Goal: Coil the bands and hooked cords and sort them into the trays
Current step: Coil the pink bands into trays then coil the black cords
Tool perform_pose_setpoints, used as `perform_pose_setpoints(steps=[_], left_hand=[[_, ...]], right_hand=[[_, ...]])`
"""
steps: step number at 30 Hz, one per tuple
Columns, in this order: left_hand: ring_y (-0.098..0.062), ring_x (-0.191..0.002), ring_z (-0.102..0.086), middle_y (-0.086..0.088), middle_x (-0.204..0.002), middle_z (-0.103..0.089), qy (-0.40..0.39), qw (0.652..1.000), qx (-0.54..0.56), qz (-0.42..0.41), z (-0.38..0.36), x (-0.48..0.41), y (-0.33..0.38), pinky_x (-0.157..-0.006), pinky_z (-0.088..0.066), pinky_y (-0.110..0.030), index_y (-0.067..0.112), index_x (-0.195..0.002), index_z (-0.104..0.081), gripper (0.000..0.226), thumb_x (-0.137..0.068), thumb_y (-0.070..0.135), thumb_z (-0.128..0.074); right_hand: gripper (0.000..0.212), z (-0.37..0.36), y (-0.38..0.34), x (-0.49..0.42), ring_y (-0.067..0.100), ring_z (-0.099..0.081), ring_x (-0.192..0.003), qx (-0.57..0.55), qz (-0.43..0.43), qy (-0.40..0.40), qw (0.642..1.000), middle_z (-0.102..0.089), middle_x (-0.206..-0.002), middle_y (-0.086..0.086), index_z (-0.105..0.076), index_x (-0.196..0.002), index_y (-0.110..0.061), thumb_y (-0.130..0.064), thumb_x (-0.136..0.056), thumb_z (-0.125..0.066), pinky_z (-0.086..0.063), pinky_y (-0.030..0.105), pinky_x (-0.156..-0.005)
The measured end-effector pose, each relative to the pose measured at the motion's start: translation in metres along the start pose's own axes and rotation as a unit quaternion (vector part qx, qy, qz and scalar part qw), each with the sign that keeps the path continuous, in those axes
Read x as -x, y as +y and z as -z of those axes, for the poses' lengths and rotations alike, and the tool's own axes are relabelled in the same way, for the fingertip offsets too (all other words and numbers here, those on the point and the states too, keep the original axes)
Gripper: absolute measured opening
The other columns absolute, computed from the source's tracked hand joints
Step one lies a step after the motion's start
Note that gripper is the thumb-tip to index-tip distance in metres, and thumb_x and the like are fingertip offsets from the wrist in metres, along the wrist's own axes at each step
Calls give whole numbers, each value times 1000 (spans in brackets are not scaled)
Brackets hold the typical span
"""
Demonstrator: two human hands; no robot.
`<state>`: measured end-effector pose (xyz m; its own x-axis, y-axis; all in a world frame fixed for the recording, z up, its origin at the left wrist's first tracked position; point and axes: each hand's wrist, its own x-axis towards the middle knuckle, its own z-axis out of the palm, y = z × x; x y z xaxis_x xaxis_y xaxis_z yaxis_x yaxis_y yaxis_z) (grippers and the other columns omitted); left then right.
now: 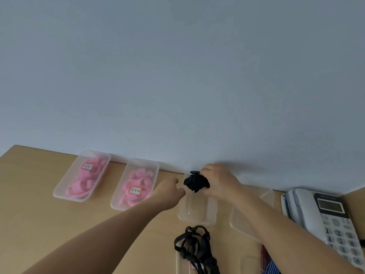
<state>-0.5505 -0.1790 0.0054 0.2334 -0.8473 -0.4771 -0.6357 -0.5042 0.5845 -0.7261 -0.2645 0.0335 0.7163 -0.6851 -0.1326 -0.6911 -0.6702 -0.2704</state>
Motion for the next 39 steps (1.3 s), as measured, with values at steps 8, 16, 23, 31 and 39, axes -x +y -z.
perform_pose_setpoints(steps=[8,16,23,31,39], left_hand=[[-18,-74,-67,-9,-108,-66,-10,1000,21,10,-8,-12,4,-61,-51,-23,12,-131,-53,45,-88,23,-61],[-20,-74,-61,-5,-97,-64,-16,1000,-18,6,-6,-15,5,-65,-52,-33,16,-100,-57,24,-80,25,-66],[-22,-142,-26,-1,-147,-38,88,922,-290,-243,-19,-16,8,-112,-33,-35,19,-144,-37,65,-84,36,-57],[-27,-135,-40,-3,-116,-64,111,857,-411,-290,-25,-23,3,-106,-38,-39,11,-122,-61,54,-88,48,-41],[-28,-141,-27,-5,-136,-49,114,868,-413,-250,-35,-24,4,-111,-30,-39,10,-142,-40,71,-89,57,-44]], right_hand=[[32,-17,10,-25,25,-48,-111,129,88,-98,983,-57,-119,2,-64,-116,-14,-19,-86,-59,-46,34,-88],[34,-38,20,-27,21,-48,-115,129,120,-73,982,-60,-126,-1,-62,-124,-15,-22,-91,-59,-46,33,-93],[44,-50,32,-13,19,-44,-129,36,84,-32,995,-48,-147,-2,-57,-134,-15,-23,-92,-63,-38,30,-104],[37,-45,28,6,22,-65,-105,84,102,95,987,-70,-115,-2,-75,-102,-18,-30,-68,-85,-54,36,-88],[42,-53,29,19,20,-64,-93,70,35,155,985,-71,-99,-10,-72,-106,-19,-30,-68,-87,-53,36,-76]])
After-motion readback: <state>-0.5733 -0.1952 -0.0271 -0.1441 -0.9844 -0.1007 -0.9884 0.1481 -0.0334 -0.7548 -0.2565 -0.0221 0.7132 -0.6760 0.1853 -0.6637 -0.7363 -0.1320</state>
